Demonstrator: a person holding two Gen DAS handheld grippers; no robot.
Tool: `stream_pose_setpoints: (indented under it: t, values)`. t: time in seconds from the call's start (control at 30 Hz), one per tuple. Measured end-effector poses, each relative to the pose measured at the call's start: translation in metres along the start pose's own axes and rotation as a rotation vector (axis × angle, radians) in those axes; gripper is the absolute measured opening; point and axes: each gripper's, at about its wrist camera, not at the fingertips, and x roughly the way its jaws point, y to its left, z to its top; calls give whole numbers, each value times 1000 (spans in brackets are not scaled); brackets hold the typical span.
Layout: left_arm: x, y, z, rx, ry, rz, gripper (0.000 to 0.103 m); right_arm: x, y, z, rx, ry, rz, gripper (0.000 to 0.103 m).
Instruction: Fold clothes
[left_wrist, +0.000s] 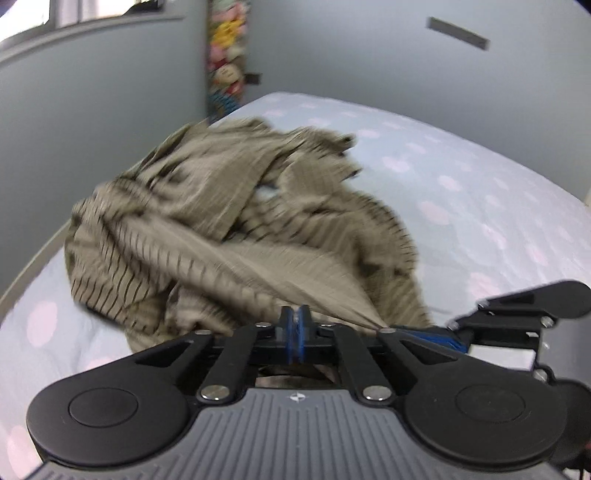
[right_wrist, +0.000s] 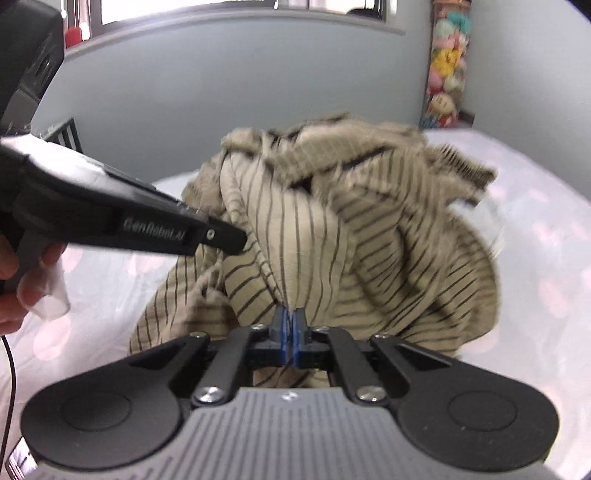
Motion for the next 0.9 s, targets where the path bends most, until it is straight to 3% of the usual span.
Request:
stream_pose_setpoints:
  t: [0.23,0.47,0.67,0.83,0.9]
  values:
    - [-67,-58,25,107,-72,-46,0,-92,-3,13,-20,-163,-74,2]
    - [-120,-127,33,182,-95,-157,0,-193,-17,-1,-21,-272,-179,1]
    - [-160,-177,30,242,-135,-289,0,-278,-51,-34,45,-350,-343,1]
    - [-165,-184,27,283,-126,-252,19,-336,-95,-82,122,-347,-539,1]
    - [-164,-181,24,289,-116,-224,20,-356,-117,-107,181,-324,-618,1]
